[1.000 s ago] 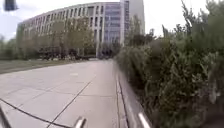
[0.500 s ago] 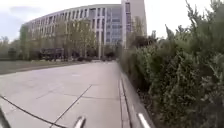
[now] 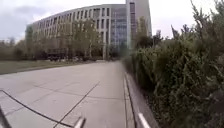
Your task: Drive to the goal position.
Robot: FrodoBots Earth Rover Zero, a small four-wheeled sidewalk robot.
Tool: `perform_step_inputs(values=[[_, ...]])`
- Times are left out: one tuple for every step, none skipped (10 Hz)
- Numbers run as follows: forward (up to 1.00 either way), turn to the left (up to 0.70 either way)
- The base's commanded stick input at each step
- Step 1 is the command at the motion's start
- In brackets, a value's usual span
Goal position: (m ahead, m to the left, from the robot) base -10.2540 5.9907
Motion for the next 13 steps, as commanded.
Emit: perform_step_inputs(values=[[0.00, 0.70], [0.00, 0.70], [0.00, 0.70], [0.00, 0.70], [0.00, 0.70], [0.00, 0.70], [0.02, 0.69], [0.52, 0.44], [0.70, 0.10], [0.70, 0.00], [0.70, 0.00], [0.70, 0.00], [0.70, 0.00]])
